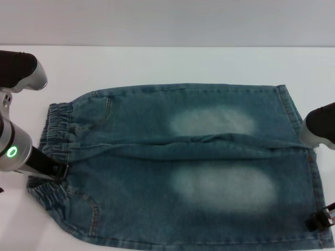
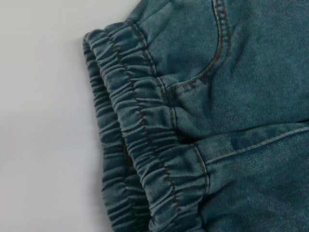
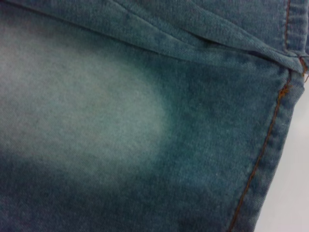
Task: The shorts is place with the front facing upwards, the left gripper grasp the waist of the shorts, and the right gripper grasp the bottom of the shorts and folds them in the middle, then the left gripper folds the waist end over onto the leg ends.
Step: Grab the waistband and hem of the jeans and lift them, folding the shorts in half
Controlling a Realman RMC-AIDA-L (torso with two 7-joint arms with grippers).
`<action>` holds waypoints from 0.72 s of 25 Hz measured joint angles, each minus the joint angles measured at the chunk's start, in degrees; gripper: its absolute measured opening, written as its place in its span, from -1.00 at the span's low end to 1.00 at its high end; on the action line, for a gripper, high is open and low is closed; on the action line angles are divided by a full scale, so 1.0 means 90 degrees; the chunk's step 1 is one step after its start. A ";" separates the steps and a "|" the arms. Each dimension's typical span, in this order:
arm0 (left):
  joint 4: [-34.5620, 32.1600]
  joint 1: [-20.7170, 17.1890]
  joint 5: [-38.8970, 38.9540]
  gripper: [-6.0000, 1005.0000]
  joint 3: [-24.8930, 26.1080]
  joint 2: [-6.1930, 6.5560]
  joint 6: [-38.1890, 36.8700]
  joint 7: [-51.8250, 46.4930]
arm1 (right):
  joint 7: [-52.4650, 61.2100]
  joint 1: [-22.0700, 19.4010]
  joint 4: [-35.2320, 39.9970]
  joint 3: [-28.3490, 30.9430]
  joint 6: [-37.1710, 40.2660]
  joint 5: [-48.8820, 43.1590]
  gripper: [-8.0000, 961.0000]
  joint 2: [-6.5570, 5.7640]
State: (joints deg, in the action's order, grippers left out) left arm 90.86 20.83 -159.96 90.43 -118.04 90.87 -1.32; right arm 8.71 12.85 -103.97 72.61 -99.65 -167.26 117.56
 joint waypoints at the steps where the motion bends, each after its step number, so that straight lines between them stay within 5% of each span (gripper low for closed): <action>1: 0.0000 0.0000 0.0000 -0.93 0.0000 0.0000 0.0000 0.0000 | 0.0007 0.0001 0.0000 -0.0007 -0.0002 0.0000 -0.34 0.0000; 12: -0.0038 0.0020 -0.0001 -0.93 0.0000 0.0000 -0.0004 0.0000 | 0.0059 -0.0051 0.0017 -0.0021 -0.0033 0.0000 0.08 0.0054; 18: -0.0037 0.0030 -0.0001 -0.93 0.0000 0.0000 -0.0006 0.0000 | 0.0062 -0.0063 0.0061 -0.0030 -0.0052 0.0000 0.08 0.0062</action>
State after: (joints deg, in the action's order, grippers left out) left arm 90.52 21.10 -159.97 90.43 -118.04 90.82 -1.32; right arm 9.26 12.28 -103.42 72.34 -100.11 -167.25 118.12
